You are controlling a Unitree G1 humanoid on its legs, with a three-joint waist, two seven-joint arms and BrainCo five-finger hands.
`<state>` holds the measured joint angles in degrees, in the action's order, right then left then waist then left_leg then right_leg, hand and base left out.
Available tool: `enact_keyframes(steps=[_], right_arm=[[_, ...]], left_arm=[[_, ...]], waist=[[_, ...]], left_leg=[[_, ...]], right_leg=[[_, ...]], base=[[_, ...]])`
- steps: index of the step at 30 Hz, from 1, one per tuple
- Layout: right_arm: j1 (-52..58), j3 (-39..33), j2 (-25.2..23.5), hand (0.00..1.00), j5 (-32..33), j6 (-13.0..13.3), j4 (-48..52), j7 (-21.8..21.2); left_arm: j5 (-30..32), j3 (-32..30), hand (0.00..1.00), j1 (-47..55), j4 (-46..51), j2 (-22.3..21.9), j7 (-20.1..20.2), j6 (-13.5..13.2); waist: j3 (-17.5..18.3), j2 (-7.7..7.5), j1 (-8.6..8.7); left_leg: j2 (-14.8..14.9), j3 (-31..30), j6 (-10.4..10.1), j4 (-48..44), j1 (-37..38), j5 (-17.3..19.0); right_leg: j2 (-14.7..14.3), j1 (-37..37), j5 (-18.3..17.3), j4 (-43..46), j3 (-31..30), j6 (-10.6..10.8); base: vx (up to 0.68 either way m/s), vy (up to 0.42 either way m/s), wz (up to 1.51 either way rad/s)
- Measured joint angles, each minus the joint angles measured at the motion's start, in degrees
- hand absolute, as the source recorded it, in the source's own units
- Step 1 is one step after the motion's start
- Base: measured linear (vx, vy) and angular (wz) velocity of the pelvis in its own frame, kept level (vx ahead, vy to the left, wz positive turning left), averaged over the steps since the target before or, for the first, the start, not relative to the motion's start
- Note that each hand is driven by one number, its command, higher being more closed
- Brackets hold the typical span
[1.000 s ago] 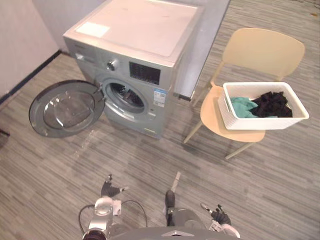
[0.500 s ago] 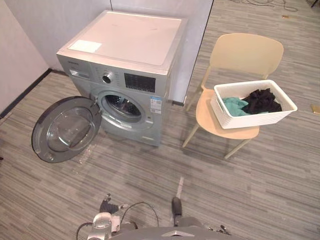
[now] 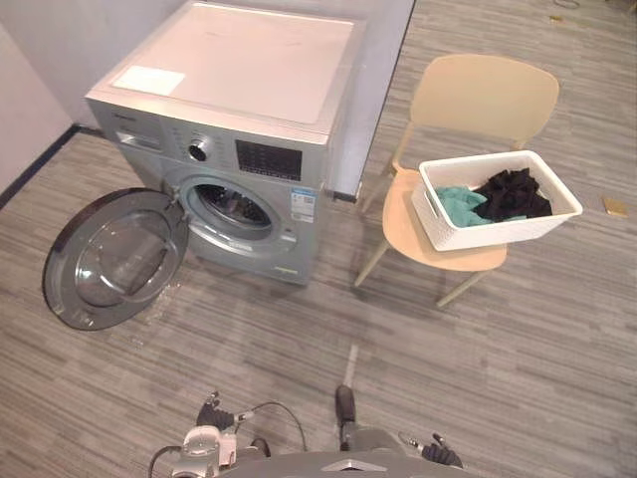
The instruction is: Pick up the laundry basket with both hands and put the clothes into the washing machine.
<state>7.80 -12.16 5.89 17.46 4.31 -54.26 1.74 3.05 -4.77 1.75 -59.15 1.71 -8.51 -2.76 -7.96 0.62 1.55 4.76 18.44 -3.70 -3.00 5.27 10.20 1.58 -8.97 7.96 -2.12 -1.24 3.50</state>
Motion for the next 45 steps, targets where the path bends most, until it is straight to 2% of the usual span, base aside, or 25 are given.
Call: enact_keyframes(steps=[4, 6, 7, 8, 10, 12, 15, 18, 20, 22, 23, 24, 25, 26, 27, 29, 30, 33, 35, 36, 37, 39, 41, 43, 45], right_arm=[[-1.16, -0.22, -3.03, 0.00, 0.03, 0.50, 13.86, 1.49], [-0.29, -0.22, -5.35, 0.00, 0.19, 0.88, 21.91, 2.83], [0.55, -0.05, -5.98, 0.00, 0.19, 0.97, 24.18, 2.95], [2.27, 0.48, -6.84, 0.00, 0.27, 1.43, 28.15, 3.39], [4.14, 0.76, -7.57, 0.00, 0.26, 2.16, 33.23, 3.95], [5.34, 0.84, -7.72, 0.00, 0.06, 3.37, 37.80, 4.69], [4.18, 0.59, -7.61, 0.00, -1.00, 4.29, 41.97, 5.12], [1.92, 0.73, -5.97, 0.00, -2.77, 4.50, 45.64, 6.17], [-0.08, 1.05, -5.75, 0.00, -4.45, 4.77, 46.24, 7.20], [-0.26, 1.25, -5.45, 0.00, -4.42, 5.56, 47.40, 7.64], [-0.05, 2.07, -5.47, 0.00, -4.39, 5.58, 47.62, 7.69], [-0.24, 4.17, -5.73, 0.00, -4.36, 5.63, 48.40, 8.37], [0.04, 5.81, -6.05, 0.00, -4.37, 5.99, 50.70, 8.92], [-0.16, 6.34, -5.92, 0.00, -4.35, 6.36, 51.65, 9.07], [-0.54, 6.89, -5.68, 0.00, -4.23, 7.09, 53.62, 9.29], [-0.87, 6.90, -4.91, 0.00, -4.22, 7.84, 54.69, 9.55], [-0.82, 6.91, -4.81, 0.00, -4.23, 7.84, 55.61, 9.58], [-0.89, 6.77, -4.08, 0.00, -4.54, 7.86, 57.67, 10.15], [-2.08, 6.53, -2.87, 0.00, -6.88, 7.69, 57.99, 10.18], [-2.45, 6.24, -2.44, 0.00, -7.83, 7.49, 58.05, 10.23], [-3.31, 6.06, -1.65, 0.00, -8.97, 6.72, 58.04, 10.32], [-4.58, 6.48, -1.49, 0.00, -9.42, 5.86, 58.11, 10.63], [-5.62, 6.64, -1.25, 0.00, -11.31, 5.22, 58.11, 10.83], [-6.41, 7.76, -1.39, 0.00, -14.58, 4.21, 58.10, 10.45], [-5.45, 8.44, -1.45, 0.00, -16.82, 3.68, 58.04, 9.22]], left_arm=[[0.00, -1.37, 0.00, -3.05, 0.20, 0.19, -0.71, 0.99], [0.63, -1.90, 0.00, -5.97, 1.37, -0.03, -1.25, 1.51], [0.80, -2.08, 0.00, -6.32, 2.03, 0.02, -1.27, 1.50], [1.65, -3.02, 0.00, -7.60, 2.34, 0.07, -1.39, 1.57], [2.64, -4.16, 0.00, -7.88, 2.66, 0.19, -1.59, 1.65], [3.51, -4.13, 0.00, -7.58, 2.75, 1.04, -1.57, 1.72], [4.05, -4.12, 0.00, -6.58, 2.73, 2.60, -1.54, 2.23], [4.06, -4.13, 0.00, -6.39, 2.26, 2.18, -1.52, 2.28], [4.04, -3.92, 0.00, -6.68, 2.37, 1.38, -1.26, 1.81], [3.88, -3.83, 0.00, -6.36, 2.92, 0.26, -1.30, 1.53], [3.45, -3.81, 0.00, -5.79, 3.17, 0.15, -1.41, 1.53], [2.00, -3.72, 0.00, -4.15, 4.66, 0.11, -1.68, 1.53], [0.96, -3.47, 0.00, -1.87, 5.58, 0.25, -1.98, 1.47], [0.53, -3.40, 0.00, -0.87, 5.97, -0.02, -2.15, 1.41], [0.25, -1.60, 0.00, 0.43, 7.77, -0.63, -2.22, 1.19], [-0.34, 0.09, 0.00, 1.19, 9.17, -0.69, -2.30, 0.66], [-0.59, 0.86, 0.00, 1.31, 9.28, -0.67, -2.30, 0.40], [-0.59, 1.15, 0.00, 1.54, 9.81, -0.85, -2.26, 0.37], [-0.53, 0.74, 0.00, 1.52, 9.78, -1.36, -2.26, 0.37], [-0.49, 0.47, 0.00, 1.50, 9.56, -1.55, -2.25, 0.38], [-0.44, -0.15, 0.00, 1.26, 8.81, -1.64, -2.29, 0.44], [-0.48, -2.08, 0.00, 1.17, 8.44, -1.89, -2.30, 0.50], [-0.49, -2.98, 0.00, 1.23, 8.38, -2.23, -2.28, 0.69], [-0.50, -2.53, 0.00, 1.44, 8.37, -2.21, -2.08, 1.05], [0.16, -1.65, 0.00, 2.11, 8.38, -1.31, -1.65, 1.56]], waist=[[-4.10, -1.27, 1.03], [-6.48, -1.05, 1.73], [-6.86, -0.63, 1.75], [-7.24, -0.88, 1.70], [-7.47, -0.35, 1.73], [-7.02, -1.12, 1.98], [-6.20, -2.51, 1.89], [-5.96, 0.02, 1.62], [-5.78, 0.28, 1.97], [-5.34, 0.61, 2.31], [-5.30, 0.55, 1.68], [-5.14, 0.50, 0.29], [-4.91, 0.07, -1.05], [-4.80, 0.27, -1.71], [-4.31, 1.25, -2.24], [-4.02, 1.67, -3.11], [-3.75, 2.13, -3.66], [-2.66, 1.79, -3.70], [-1.42, 1.87, -4.03], [-0.94, 2.11, -4.12], [-0.21, 2.33, -4.71], [0.94, 0.66, -4.87], [1.18, 0.02, -4.98], [1.44, -1.45, -4.92], [2.04, -2.10, -4.32]], left_leg=[[1.19, 10.12, 0.21, -7.13, -1.48, 4.22], [5.17, 14.82, 1.37, -15.06, -3.82, 7.52], [5.97, 16.04, 1.86, -16.03, -4.12, 7.89], [7.23, 18.38, 1.91, -17.09, -4.27, 7.91], [9.19, 21.50, 1.92, -18.08, -4.16, 7.90], [10.90, 24.76, 1.91, -19.56, -4.00, 7.90], [15.28, 28.74, 1.70, -25.99, -4.40, 8.02], [21.04, 31.02, -1.49, -31.59, -3.24, 5.45], [23.33, 31.48, -3.44, -33.21, -2.37, 3.90], [26.56, 31.73, -3.53, -33.23, 2.76, 3.02], [28.51, 31.89, -2.09, -35.81, 3.72, 2.24], [32.31, 30.64, 7.44, -42.84, 3.47, -1.43], [34.76, 22.77, 17.17, -50.13, -0.60, -10.04], [34.17, 16.83, 14.96, -53.12, -3.43, -9.80], [30.65, 7.68, 8.58, -57.80, -10.06, -4.28], [24.52, 3.92, 7.19, -58.28, -16.10, 1.12], [21.47, 5.73, 5.69, -55.01, -17.79, 3.01], [13.45, 13.71, 4.58, -38.74, -19.85, 3.54], [8.53, 14.64, 3.32, -27.61, -21.91, 2.07], [7.71, 14.72, 3.21, -24.97, -22.27, 0.95], [6.05, 15.25, 6.80, -21.58, -21.68, -2.06], [3.31, 15.61, 11.37, -20.91, -20.53, -1.42], [1.59, 14.55, 12.03, -21.66, -19.72, 0.74], [-2.39, 14.03, 11.41, -19.63, -14.35, 3.43], [-4.56, 12.71, 11.33, -17.87, -10.70, 4.03]], right_leg=[[-2.06, -4.97, 2.57, 4.51, -5.95, 0.99], [-3.79, -5.76, 7.65, 2.78, -5.92, 1.94], [-3.93, -6.53, 7.21, 3.77, -3.89, 0.92], [-2.88, -7.75, 3.57, 8.49, 1.03, -2.02], [-0.56, -9.06, -1.89, 16.35, 5.63, -2.48], [3.28, -8.90, -6.34, 21.54, 6.83, -1.95], [7.81, -7.56, -6.08, 19.84, 8.15, -1.63], [3.44, -6.92, -6.98, 18.46, 11.02, -1.32], [1.86, -6.05, -8.64, 19.53, 11.11, -1.93], [-1.00, -3.49, -13.96, 23.55, 13.12, -2.74], [-2.08, -2.15, -15.02, 23.82, 13.39, -3.30], [-4.32, 0.10, -16.31, 23.56, 12.78, -4.72], [-5.55, 3.61, -17.01, 21.11, 11.40, -5.41], [-5.82, 5.04, -17.41, 19.76, 10.69, -5.77], [-6.00, 5.88, -18.38, 19.05, 9.83, -7.23], [-5.79, 7.83, -18.74, 17.60, 8.86, -7.69], [-5.58, 9.55, -18.85, 16.29, 8.45, -7.51], [-2.67, 12.21, -20.18, 14.36, 10.03, -5.94], [-0.99, 12.99, -21.30, 13.41, 10.95, -4.36], [-0.81, 13.27, -21.68, 13.17, 11.26, -3.75], [0.13, 14.04, -22.70, 13.44, 11.61, -2.17], [2.12, 15.10, -22.76, 13.71, 11.82, -0.05], [3.68, 14.48, -23.43, 18.87, 11.75, 1.55], [8.78, 6.10, -23.52, 45.77, 8.99, 10.03], [10.90, 2.03, -22.32, 59.12, 8.21, 12.37]], base=[[-0.08, 0.023, -1.11], [-0.21, 0.005, -0.97], [-0.23, 0.003, -0.89], [-0.11, 0.001, -0.62], [-0.02, -0.026, -0.71], [0.04, -0.098, -0.85], [0.11, -0.233, -0.98], [0.18, -0.308, -1.04], [0.17, -0.272, -0.69], [0.16, -0.185, -0.18], [0.14, -0.290, -0.53], [0.16, -0.391, -0.87], [0.16, -0.370, -0.92], [0.14, -0.205, -0.70], [0.10, -0.077, -0.38], [0.16, -0.051, -0.28], [0.24, -0.006, -0.16], [0.22, 0.063, 0.24], [0.30, 0.148, 0.36], [0.34, 0.181, 0.28], [0.41, 0.204, 0.26], [0.47, 0.223, 0.35], [0.39, 0.212, 0.40], [0.34, 0.189, 0.37], [0.29, 0.109, 0.42]])
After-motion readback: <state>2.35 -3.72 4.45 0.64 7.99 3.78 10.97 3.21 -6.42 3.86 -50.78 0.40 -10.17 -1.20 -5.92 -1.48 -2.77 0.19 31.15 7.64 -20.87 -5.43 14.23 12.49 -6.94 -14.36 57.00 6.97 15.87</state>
